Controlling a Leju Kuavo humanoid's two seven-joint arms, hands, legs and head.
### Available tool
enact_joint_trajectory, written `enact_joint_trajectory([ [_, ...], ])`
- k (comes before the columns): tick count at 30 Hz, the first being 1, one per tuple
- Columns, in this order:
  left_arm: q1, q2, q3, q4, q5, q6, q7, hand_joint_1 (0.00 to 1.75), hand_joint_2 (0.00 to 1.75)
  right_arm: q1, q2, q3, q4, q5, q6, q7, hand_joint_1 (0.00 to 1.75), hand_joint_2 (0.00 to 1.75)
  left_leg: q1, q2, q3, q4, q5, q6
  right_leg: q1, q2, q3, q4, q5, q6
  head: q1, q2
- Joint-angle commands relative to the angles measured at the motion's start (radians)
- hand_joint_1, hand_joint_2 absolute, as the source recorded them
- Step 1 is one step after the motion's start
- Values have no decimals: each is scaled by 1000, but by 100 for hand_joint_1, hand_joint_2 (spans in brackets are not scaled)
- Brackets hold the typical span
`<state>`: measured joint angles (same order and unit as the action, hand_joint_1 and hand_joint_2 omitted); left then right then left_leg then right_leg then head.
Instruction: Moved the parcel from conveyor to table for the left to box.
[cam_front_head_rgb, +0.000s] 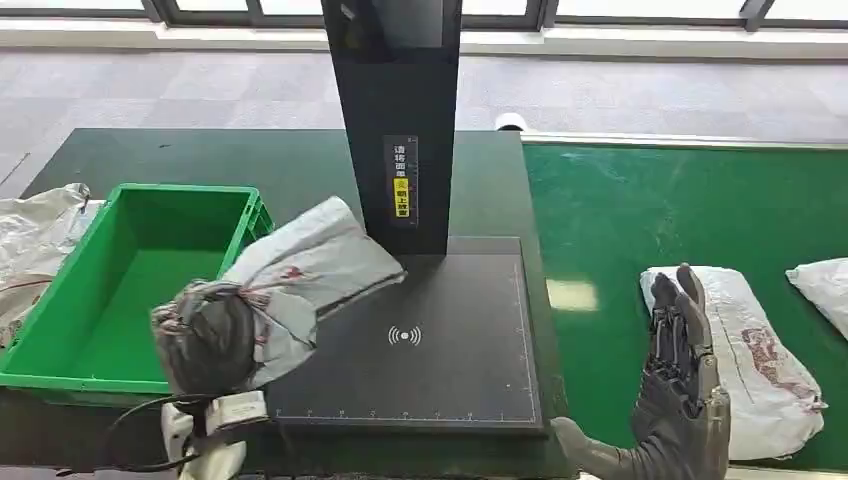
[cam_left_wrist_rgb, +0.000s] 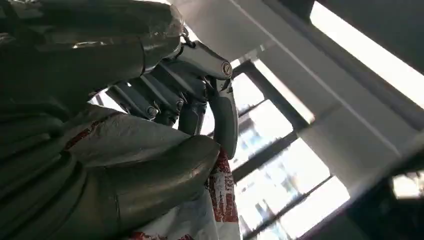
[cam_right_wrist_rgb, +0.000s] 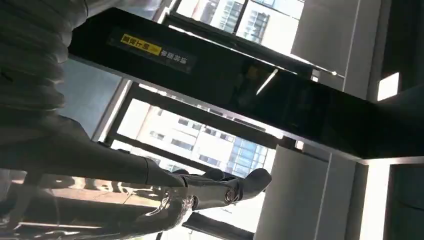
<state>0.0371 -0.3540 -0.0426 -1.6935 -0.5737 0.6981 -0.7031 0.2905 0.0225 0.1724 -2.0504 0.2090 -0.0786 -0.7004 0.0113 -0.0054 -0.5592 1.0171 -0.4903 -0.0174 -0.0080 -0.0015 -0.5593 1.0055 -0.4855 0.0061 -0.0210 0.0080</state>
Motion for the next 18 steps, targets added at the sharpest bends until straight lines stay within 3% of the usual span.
enact_joint_trajectory([
  [1,21,5,257,-187,51,0,5,175,175,-18,-2,3,45,1,-10,2,0,175,0,6,2,-4,1,0,0,5,-1,-2,2,-1,0,0],
  [7,3,5,344,-166,80,0,5,175,175,28,3,10,2,19,-39,2,0,175,-1,3,2,-4,2,1,-1,2,0,-2,1,-1,0,0],
  [16,-11,5,358,-133,85,0,5,175,175,28,9,9,10,22,-37,2,0,175,-1,1,1,-2,1,0,-1,0,0,-1,0,-1,0,0],
  [18,-23,5,331,10,23,0,26,175,175,31,14,5,8,26,-39,2,0,175,-1,1,1,-4,2,0,-1,0,0,-3,2,-1,0,0],
])
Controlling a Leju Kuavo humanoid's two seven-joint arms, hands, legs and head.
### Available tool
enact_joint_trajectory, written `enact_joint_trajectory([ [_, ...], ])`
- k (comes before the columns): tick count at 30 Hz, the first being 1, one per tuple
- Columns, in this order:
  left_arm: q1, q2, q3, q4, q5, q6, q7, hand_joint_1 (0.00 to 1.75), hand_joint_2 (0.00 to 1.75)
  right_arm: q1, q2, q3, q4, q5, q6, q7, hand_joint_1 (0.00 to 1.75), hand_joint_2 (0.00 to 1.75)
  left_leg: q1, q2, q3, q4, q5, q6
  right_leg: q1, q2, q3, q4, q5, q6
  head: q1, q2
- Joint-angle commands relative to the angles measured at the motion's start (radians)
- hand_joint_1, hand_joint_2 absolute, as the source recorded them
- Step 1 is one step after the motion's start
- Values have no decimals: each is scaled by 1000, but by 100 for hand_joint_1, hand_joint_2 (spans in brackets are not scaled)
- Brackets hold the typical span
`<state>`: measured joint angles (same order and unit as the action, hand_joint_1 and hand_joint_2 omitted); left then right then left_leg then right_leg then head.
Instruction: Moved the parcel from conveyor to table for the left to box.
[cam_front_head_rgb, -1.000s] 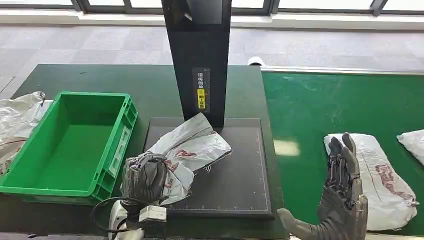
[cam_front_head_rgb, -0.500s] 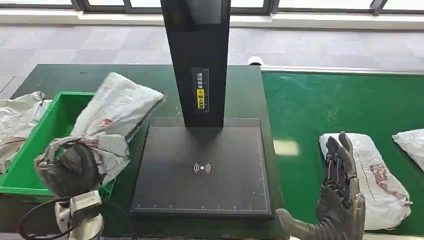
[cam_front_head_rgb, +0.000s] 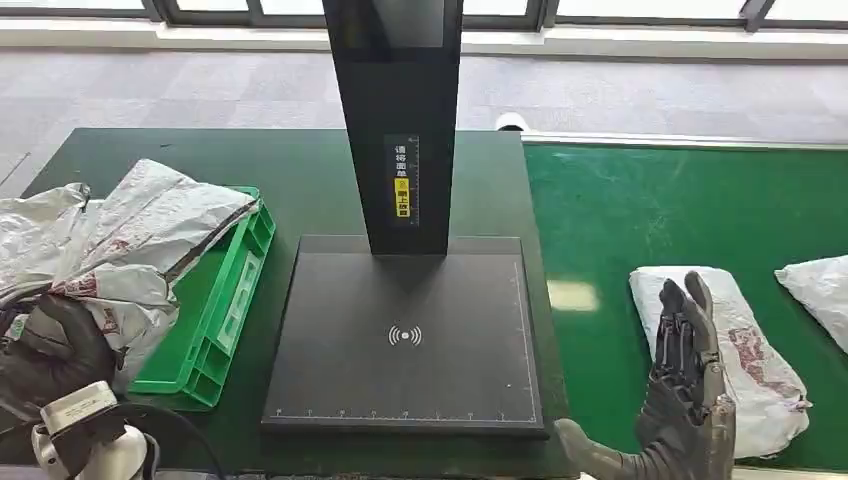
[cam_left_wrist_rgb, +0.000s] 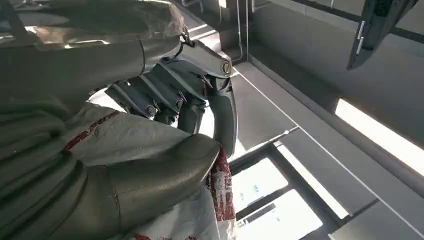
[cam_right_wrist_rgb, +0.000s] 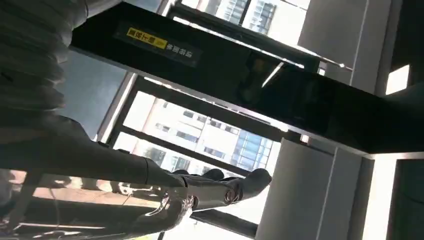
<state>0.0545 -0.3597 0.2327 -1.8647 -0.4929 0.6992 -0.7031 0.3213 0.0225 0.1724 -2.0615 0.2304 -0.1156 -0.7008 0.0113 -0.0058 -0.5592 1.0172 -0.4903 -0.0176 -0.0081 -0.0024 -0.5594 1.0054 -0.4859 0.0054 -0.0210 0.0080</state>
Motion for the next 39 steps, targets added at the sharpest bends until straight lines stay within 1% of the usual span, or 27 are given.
enact_joint_trajectory([
  [1,-56,11,38,242,-92,-1,54,175,175,7,12,5,14,6,-4,3,0,175,-1,1,2,-3,2,0,-1,0,1,-2,1,0,0,0],
  [4,-133,11,63,408,-202,-1,142,175,175,11,7,4,14,3,8,3,0,175,-2,-4,3,-4,3,1,-2,-5,3,-3,1,0,0,0],
  [5,-139,11,67,427,-211,-1,151,175,175,8,7,3,17,1,10,3,0,175,-2,-5,3,-6,4,1,-2,-5,3,-4,2,0,0,0],
  [9,-166,11,110,485,-250,-1,180,175,175,-14,12,-2,41,-1,28,3,0,175,-2,2,3,-4,2,1,-1,1,1,-3,3,0,0,0],
  [11,-182,17,123,524,-265,-1,212,175,175,-25,19,-4,56,-1,44,3,0,175,-1,1,3,-3,2,0,-1,1,1,-2,3,-1,0,0],
  [16,-184,18,125,530,-269,-1,218,175,175,-27,19,-5,58,-1,48,3,0,175,-1,2,3,-5,3,0,-1,2,2,-4,3,-1,0,0],
  [18,-191,16,149,547,-325,-1,263,175,175,-39,24,-5,69,3,58,3,0,175,-1,2,3,-4,3,0,-1,3,1,-3,3,-1,0,0],
  [20,-192,21,156,564,-325,-1,282,175,175,-49,29,-6,78,9,62,3,0,175,-1,2,3,-4,2,0,-1,3,1,-3,3,-1,0,0],
  [31,-182,16,186,549,-264,-1,255,175,175,-61,35,-7,89,19,61,3,0,175,0,2,1,-2,1,0,0,3,0,-2,3,-1,0,0],
  [32,-184,11,214,535,-259,-1,244,150,175,-64,33,-5,91,19,62,3,0,175,-1,3,2,-3,2,0,0,3,1,-3,3,-1,0,0],
  [33,-184,11,223,530,-267,-1,245,0,175,-67,33,-5,93,19,62,3,0,175,-1,3,2,-5,3,1,0,3,1,-4,4,-1,0,0],
  [34,-183,11,236,516,-255,-1,241,0,175,-69,34,-5,96,18,62,3,0,175,0,3,1,-2,1,0,0,3,0,-2,3,-1,0,0],
  [35,-181,11,251,503,-249,-1,243,0,0,-72,36,-5,99,17,64,3,0,175,0,4,1,-3,2,0,0,4,0,-2,3,-1,0,0],
  [39,-172,11,268,474,-204,-1,225,0,0,-76,38,0,102,19,64,3,0,175,0,4,1,-2,2,0,0,4,0,-2,3,-1,0,0],
])
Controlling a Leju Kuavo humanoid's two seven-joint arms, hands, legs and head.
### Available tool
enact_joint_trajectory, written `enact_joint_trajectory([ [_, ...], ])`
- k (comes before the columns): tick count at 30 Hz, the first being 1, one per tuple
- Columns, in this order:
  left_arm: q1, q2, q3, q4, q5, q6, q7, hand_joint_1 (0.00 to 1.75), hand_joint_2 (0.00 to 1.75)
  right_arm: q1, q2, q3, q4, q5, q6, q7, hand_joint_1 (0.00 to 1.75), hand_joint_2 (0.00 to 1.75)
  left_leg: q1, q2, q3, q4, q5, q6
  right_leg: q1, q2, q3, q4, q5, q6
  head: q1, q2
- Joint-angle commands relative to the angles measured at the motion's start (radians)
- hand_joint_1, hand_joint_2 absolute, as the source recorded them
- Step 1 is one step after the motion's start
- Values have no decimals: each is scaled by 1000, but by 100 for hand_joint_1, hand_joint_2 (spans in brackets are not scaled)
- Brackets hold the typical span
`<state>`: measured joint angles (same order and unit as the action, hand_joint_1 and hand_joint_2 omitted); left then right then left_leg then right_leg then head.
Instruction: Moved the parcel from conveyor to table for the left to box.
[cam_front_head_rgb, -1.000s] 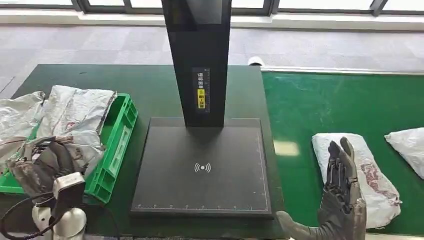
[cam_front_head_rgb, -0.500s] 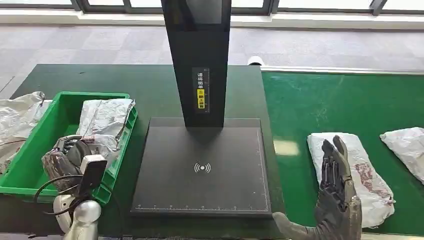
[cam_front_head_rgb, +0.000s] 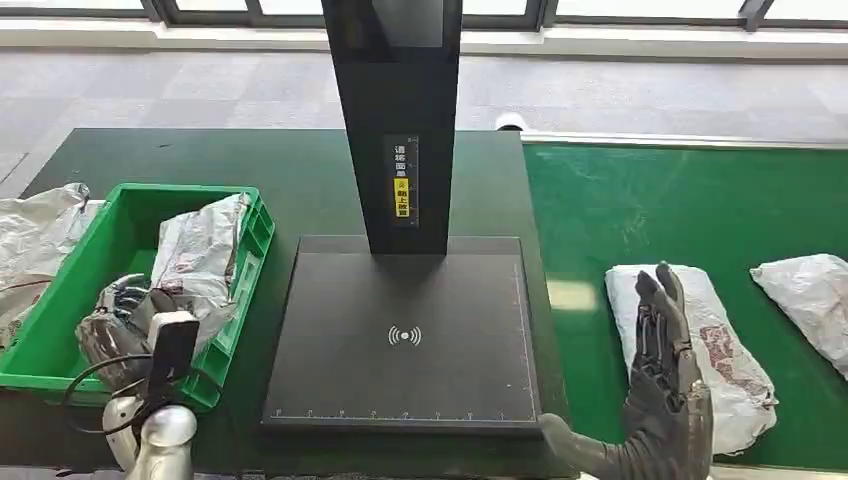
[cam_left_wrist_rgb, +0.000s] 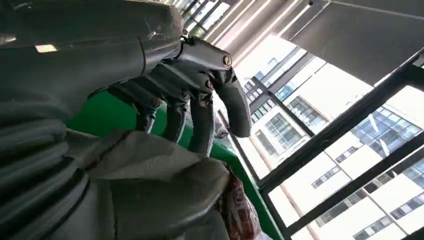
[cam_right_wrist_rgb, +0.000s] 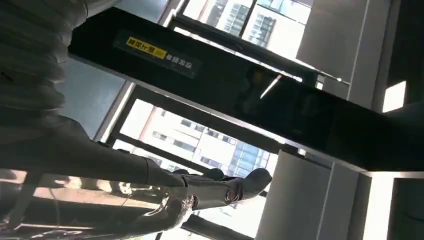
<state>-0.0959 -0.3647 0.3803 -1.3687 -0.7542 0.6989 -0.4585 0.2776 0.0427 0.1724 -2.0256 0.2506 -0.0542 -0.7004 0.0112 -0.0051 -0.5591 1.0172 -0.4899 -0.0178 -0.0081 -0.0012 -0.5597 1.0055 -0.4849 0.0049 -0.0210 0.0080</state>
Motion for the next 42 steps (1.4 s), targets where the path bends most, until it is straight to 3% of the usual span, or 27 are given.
enact_joint_trajectory([
  [1,-18,16,124,-31,72,-1,-25,0,0,-35,17,1,68,-1,3,2,0,175,0,3,1,-3,2,1,0,3,0,-3,2,0,0,0],
  [15,-2,16,144,-63,184,-1,-55,0,0,-80,30,-9,129,31,-4,2,0,175,0,4,1,-2,1,0,0,3,0,-2,2,0,0,0],
  [18,-8,16,184,-60,246,-1,-52,0,0,-92,83,-71,213,136,-10,2,0,175,0,3,2,-3,1,0,0,2,1,-3,2,0,0,0],
  [21,-6,16,245,-75,299,-1,-74,0,0,-134,128,-141,310,376,-103,135,0,175,0,5,3,-4,2,0,0,4,1,-4,3,-1,0,0],
  [22,26,16,195,-108,417,-1,-116,0,0,-148,146,-178,357,572,-240,229,0,175,1,4,2,-2,1,0,1,4,2,-3,2,-1,0,0],
  [23,53,16,152,-135,465,-1,-142,0,0,-158,150,-196,385,644,-273,294,0,175,1,5,3,-4,2,0,1,5,1,-4,3,-1,0,0],
  [25,153,16,-129,-229,597,-1,-164,0,0,-176,131,-267,483,778,-313,427,0,175,2,4,2,-3,1,1,2,3,2,-4,3,0,0,0],
  [29,180,16,-272,-253,541,-68,-184,0,0,-207,122,-389,617,897,-345,513,0,175,1,-4,1,-2,2,1,1,-4,2,-4,1,1,0,0],
  [30,192,31,-341,-263,550,-164,-205,0,0,-221,114,-435,667,923,-342,540,0,175,2,-4,1,-2,3,2,1,-5,3,-5,2,1,0,0],
  [33,203,47,-450,-284,479,-187,-240,0,0,-248,104,-513,755,1010,-322,592,0,175,1,-4,1,-2,2,2,0,-5,4,-5,2,1,0,0],
  [39,176,65,-504,-245,430,-229,-218,0,0,-280,75,-644,904,1138,-242,712,0,175,-2,-3,1,-2,1,1,-2,-3,2,-4,2,2,0,0],
  [42,173,67,-503,-239,428,-233,-215,0,0,-283,72,-652,916,1141,-238,713,0,175,-2,-3,2,-4,3,1,-2,-3,3,-6,3,1,0,0],
])
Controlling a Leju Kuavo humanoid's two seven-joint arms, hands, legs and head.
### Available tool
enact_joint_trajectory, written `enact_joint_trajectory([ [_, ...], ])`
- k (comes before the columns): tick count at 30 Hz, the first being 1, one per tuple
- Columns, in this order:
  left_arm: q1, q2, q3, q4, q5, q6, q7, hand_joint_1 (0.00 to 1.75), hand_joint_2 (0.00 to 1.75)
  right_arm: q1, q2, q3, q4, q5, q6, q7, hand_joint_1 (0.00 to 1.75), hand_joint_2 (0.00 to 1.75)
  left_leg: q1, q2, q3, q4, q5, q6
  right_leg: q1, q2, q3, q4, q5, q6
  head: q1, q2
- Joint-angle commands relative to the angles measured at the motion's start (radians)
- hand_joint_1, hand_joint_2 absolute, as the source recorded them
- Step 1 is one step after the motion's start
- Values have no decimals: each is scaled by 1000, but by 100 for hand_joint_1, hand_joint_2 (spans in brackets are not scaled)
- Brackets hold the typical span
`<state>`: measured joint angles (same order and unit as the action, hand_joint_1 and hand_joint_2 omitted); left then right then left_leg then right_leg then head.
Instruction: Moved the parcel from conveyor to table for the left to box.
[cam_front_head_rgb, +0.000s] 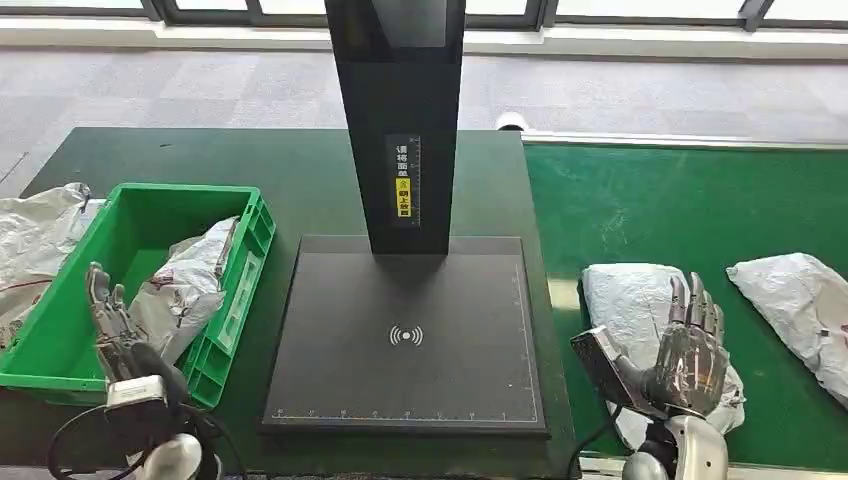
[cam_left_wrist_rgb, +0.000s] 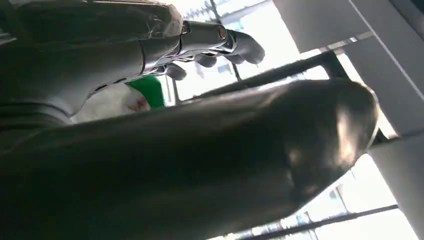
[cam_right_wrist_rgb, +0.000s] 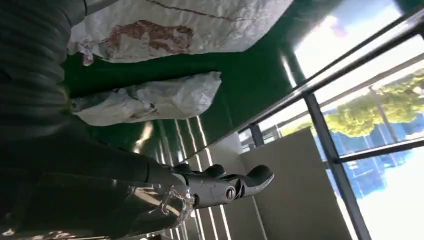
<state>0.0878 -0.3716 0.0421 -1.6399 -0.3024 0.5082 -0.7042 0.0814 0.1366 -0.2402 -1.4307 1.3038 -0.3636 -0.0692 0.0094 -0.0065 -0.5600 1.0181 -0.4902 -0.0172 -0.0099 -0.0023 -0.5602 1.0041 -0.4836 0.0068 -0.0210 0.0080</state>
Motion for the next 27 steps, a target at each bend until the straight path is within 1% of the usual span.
enact_joint_trajectory([
  [1,-17,72,-161,44,-25,-46,33,0,0,-89,-24,-254,341,88,76,81,0,175,0,-1,2,-3,2,0,0,-1,3,-3,1,0,0,0],
  [2,-29,74,-156,67,-23,-65,38,0,0,-96,-33,-288,386,85,92,77,0,175,0,-1,2,-4,2,0,0,-2,3,-3,1,0,0,0],
  [4,-34,73,-153,75,-23,-67,37,0,0,-98,-33,-293,399,83,89,66,0,175,-1,0,2,-4,2,0,1,-1,2,-3,1,0,0,0],
  [6,-36,70,-149,75,-28,-72,37,0,0,-100,-33,-311,410,108,121,92,0,175,-1,1,2,-5,2,0,1,1,1,-3,2,0,0,0],
  [7,-46,68,-149,85,-37,-72,38,0,0,-107,-43,-332,452,123,139,106,0,175,0,1,2,-4,2,0,2,1,1,-3,2,0,0,0],
  [10,-78,66,-153,123,-57,-77,49,0,0,-142,-76,-378,604,127,149,76,0,175,0,-1,2,-3,2,0,2,-1,1,-3,1,0,0,0],
  [12,-78,66,-153,123,-57,-77,49,0,0,-142,-76,-378,604,127,149,76,0,175,0,-1,2,-4,3,1,1,-1,2,-4,2,0,0,0],
  [16,-77,67,-152,123,-57,-77,49,0,0,-144,-75,-378,607,128,147,76,0,175,0,3,2,-3,2,0,1,3,1,-3,2,0,0,0],
  [20,-76,67,-153,122,-58,-77,49,0,0,-147,-75,-379,609,129,146,75,0,175,0,1,3,-3,2,1,1,2,2,-3,2,0,0,0],
  [21,-80,71,-156,128,-60,-84,55,0,0,-154,-80,-383,636,133,169,76,0,175,0,1,3,-4,3,1,1,1,2,-4,3,0,0,0],
  [23,-102,73,-154,162,-59,-88,60,0,0,-182,-107,-385,750,140,207,59,0,175,1,2,4,-2,2,1,1,2,4,-4,2,1,0,0],
  [25,-115,75,-152,183,-59,-85,60,0,0,-211,-124,-373,838,151,183,33,0,175,0,2,4,-3,3,1,1,2,4,-5,3,1,0,0],
  [26,-120,76,-152,190,-59,-80,59,0,0,-235,-131,-368,892,149,189,13,0,175,1,2,4,-4,4,1,1,2,4,-7,5,1,0,0],
  [27,-126,77,-150,199,-59,-78,57,0,0,-247,-130,-355,918,141,190,-45,175,175,1,4,5,-4,3,1,1,4,4,-6,5,2,0,0],
])
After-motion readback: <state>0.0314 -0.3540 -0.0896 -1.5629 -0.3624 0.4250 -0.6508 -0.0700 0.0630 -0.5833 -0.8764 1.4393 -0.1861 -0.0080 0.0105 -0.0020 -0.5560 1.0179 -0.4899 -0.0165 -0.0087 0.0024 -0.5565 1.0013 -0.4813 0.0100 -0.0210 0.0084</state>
